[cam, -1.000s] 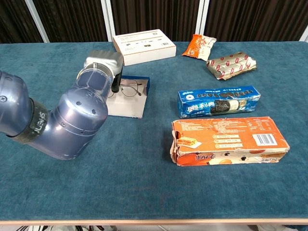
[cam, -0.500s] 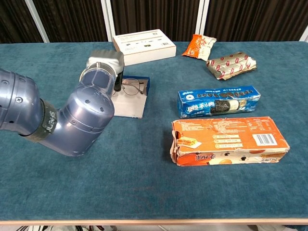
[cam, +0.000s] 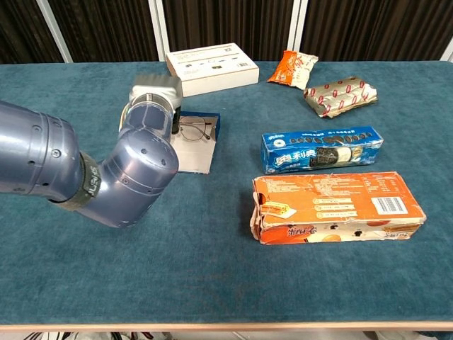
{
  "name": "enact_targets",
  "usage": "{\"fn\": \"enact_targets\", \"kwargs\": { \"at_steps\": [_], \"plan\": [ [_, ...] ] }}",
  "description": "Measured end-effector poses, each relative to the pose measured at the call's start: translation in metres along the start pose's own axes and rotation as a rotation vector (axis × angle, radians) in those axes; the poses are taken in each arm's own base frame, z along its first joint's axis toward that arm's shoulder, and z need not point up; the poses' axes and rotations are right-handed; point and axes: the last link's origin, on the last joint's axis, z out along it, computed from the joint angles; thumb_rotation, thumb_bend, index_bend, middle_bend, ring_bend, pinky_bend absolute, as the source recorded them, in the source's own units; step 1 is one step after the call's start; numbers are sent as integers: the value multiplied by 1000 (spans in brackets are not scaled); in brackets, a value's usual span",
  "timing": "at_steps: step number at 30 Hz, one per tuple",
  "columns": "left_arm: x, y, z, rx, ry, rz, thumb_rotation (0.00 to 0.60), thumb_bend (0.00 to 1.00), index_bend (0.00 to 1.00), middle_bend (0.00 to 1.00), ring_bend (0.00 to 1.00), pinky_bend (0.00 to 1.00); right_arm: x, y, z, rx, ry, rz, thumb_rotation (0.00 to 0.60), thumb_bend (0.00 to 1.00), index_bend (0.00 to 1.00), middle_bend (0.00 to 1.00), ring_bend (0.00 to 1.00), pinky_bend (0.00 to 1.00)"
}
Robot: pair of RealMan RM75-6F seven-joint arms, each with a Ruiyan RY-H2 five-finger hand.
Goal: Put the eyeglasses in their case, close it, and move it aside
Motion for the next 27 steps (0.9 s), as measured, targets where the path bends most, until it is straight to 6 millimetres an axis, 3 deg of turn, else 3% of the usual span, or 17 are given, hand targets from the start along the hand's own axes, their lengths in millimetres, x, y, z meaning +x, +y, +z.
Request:
{"fn": "enact_targets", "kwargs": {
  "at_steps": [13, 22, 27],
  "plan": [
    [-5, 7, 0, -9, -2, -17, 600, 495, 583, 198, 0, 0, 0, 0, 0, -1, -1, 1, 600, 127, 46, 3, 106, 161],
    [-6, 7, 0, -12, -7, -13, 600, 456, 475, 188, 0, 0, 0, 0, 0, -2, -4, 2, 600, 127, 46, 3, 106, 161],
    [-5, 9, -1, -24, -2, -14, 600, 455, 468, 188, 0, 0, 0, 0, 0, -2, -6, 1, 600, 127, 46, 3, 106, 161]
  ]
}}
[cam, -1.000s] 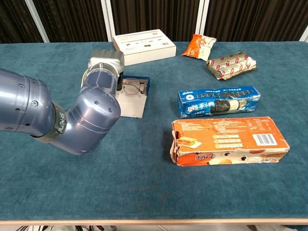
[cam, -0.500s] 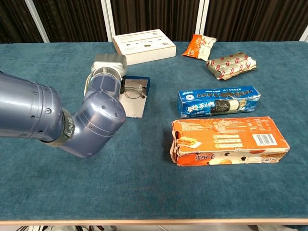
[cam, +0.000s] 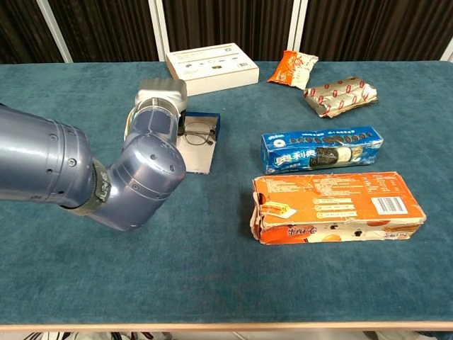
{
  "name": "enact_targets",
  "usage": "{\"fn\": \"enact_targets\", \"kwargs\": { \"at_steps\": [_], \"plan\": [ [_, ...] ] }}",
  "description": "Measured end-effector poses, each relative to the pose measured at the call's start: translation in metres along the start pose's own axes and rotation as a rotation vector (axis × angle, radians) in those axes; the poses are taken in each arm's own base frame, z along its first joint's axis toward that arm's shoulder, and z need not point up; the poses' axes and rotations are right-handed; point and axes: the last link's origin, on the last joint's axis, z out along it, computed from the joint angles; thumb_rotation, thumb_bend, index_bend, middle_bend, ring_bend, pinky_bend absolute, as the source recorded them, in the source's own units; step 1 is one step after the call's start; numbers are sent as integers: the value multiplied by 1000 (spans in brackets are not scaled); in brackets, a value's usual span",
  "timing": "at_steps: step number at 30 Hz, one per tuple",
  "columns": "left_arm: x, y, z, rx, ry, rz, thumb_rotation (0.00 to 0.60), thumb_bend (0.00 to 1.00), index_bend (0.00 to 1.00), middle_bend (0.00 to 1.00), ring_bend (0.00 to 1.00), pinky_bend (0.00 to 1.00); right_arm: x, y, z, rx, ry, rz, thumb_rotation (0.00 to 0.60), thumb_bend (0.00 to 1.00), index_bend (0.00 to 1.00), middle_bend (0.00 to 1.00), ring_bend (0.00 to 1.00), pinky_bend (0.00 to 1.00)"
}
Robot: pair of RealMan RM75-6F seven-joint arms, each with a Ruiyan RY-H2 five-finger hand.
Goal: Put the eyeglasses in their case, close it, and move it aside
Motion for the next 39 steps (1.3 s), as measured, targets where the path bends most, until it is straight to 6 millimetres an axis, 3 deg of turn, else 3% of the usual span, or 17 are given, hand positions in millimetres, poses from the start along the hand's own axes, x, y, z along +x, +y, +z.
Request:
{"fn": "enact_targets", "kwargs": {
  "at_steps": [16, 28, 33, 39],
  "plan": [
    [1, 5, -14, -43, 47, 15, 600, 431, 415, 173, 0, 0, 0, 0, 1, -1, -2, 3, 600, 127, 46, 3, 106, 161],
    [17, 1, -48, -167, 64, -35, 600, 431, 367, 175, 0, 45, 0, 0, 1, -6, 2, 0, 600, 140, 46, 3, 106, 161],
    [29, -16, -66, -230, 76, -54, 600, 432, 341, 177, 0, 65, 0, 0, 1, -9, 1, 3, 600, 146, 46, 3, 106, 161],
    [38, -54, -80, -266, 110, -49, 600, 432, 292, 194, 102, 264, 0, -1, 1, -10, 1, 3, 600, 149, 46, 3, 106, 161]
  ]
}}
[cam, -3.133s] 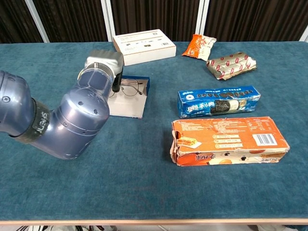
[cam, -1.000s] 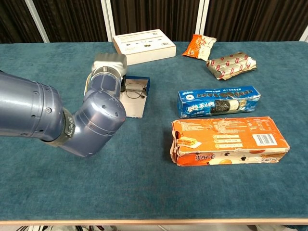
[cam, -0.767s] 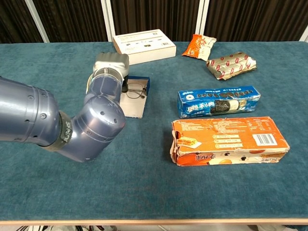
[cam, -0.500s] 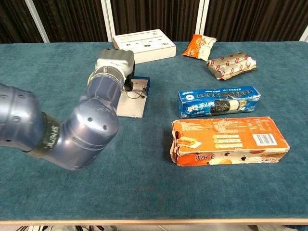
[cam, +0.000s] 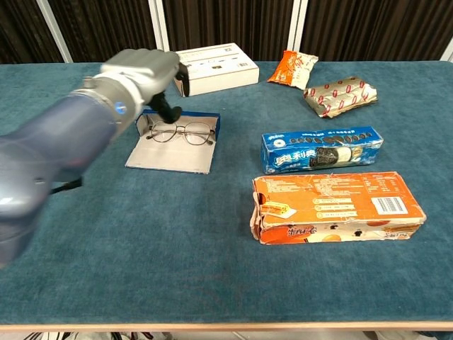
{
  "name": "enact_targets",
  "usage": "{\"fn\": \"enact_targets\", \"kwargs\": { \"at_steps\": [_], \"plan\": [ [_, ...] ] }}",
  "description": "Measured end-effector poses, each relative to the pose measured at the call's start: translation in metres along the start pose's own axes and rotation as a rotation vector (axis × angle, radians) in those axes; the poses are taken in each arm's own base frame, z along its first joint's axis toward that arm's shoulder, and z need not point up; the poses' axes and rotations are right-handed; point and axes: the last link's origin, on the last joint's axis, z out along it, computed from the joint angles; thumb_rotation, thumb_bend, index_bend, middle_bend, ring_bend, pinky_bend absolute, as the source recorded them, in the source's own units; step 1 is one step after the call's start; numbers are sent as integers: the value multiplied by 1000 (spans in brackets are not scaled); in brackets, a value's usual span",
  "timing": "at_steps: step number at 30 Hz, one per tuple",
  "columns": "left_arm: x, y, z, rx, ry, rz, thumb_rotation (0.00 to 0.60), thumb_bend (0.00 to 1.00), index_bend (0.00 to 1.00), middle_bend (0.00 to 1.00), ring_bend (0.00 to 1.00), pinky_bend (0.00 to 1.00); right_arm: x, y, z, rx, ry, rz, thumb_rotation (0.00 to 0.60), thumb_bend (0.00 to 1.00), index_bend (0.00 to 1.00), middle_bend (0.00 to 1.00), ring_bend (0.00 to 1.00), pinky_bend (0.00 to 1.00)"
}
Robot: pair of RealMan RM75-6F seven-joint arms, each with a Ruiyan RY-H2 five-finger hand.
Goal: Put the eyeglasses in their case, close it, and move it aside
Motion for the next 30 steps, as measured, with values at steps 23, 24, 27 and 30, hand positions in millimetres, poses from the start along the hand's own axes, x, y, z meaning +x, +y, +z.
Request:
{"fn": "enact_targets", "kwargs": {
  "at_steps": [23, 24, 27, 30],
  "plan": [
    [-23, -48, -23, -16, -333, -263, 600, 652, 0, 831, 835, 860, -1, 0, 0, -10, -4, -3, 600, 189, 46, 3, 106, 161],
    [-24, -47, -22, -16, -342, -269, 600, 652, 0, 832, 835, 861, -1, 0, 0, -10, -4, -2, 600, 190, 46, 3, 106, 161],
    [-26, -48, -21, 1, -363, -290, 600, 650, 0, 832, 835, 862, -1, 0, 0, -10, -6, -2, 600, 190, 46, 3, 106, 161],
    [-27, -49, -17, 21, -371, -300, 600, 650, 0, 832, 835, 862, -1, 0, 1, -9, -4, -3, 600, 190, 46, 3, 106, 161]
  ]
}}
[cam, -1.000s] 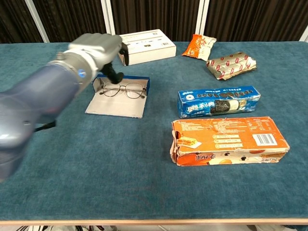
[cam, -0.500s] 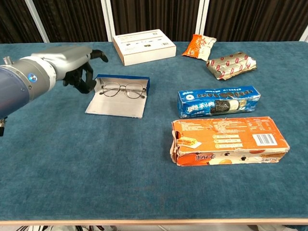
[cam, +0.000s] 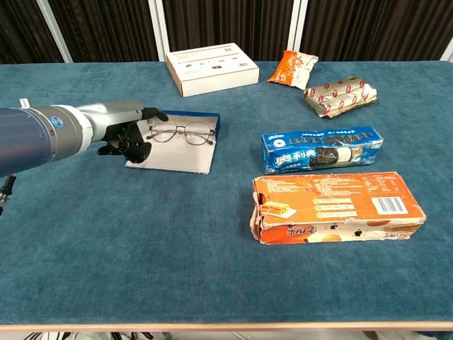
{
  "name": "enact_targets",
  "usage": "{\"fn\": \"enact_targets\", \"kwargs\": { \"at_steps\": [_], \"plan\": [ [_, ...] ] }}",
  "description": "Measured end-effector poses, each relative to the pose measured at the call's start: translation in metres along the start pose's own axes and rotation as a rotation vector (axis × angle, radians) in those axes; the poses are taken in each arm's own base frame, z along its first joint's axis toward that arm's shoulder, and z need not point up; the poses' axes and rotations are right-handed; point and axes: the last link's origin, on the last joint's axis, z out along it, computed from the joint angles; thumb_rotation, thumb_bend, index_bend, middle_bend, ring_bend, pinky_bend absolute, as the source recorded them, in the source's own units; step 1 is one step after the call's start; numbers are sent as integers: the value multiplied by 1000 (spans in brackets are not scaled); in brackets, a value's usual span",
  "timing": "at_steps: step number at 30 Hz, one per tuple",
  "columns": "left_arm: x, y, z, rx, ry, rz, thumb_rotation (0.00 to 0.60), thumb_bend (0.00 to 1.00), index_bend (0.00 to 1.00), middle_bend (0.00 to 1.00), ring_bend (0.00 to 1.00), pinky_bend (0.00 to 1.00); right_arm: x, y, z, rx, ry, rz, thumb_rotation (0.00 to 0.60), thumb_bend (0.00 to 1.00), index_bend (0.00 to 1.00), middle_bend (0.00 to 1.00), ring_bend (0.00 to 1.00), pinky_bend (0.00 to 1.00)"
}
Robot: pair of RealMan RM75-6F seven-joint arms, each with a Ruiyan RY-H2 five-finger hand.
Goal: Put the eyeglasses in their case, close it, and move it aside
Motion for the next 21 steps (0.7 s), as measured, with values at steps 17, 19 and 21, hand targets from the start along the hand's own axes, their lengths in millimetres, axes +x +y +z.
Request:
{"fn": "enact_targets", "kwargs": {
  "at_steps": [17, 19, 21],
  "plan": [
    [-9, 5, 16, 22, 51, 31, 600, 647, 0, 832, 835, 862, 0, 0, 0, 0, -1, -3, 600, 190, 46, 3, 106, 161],
    [-10, 6, 17, 24, 46, 25, 600, 647, 0, 832, 835, 862, 0, 0, 0, -1, -2, -3, 600, 190, 46, 3, 106, 161],
    [-11, 6, 19, 29, 44, 22, 600, 647, 0, 832, 835, 862, 0, 0, 0, -1, -2, -3, 600, 190, 46, 3, 106, 161]
  ]
}}
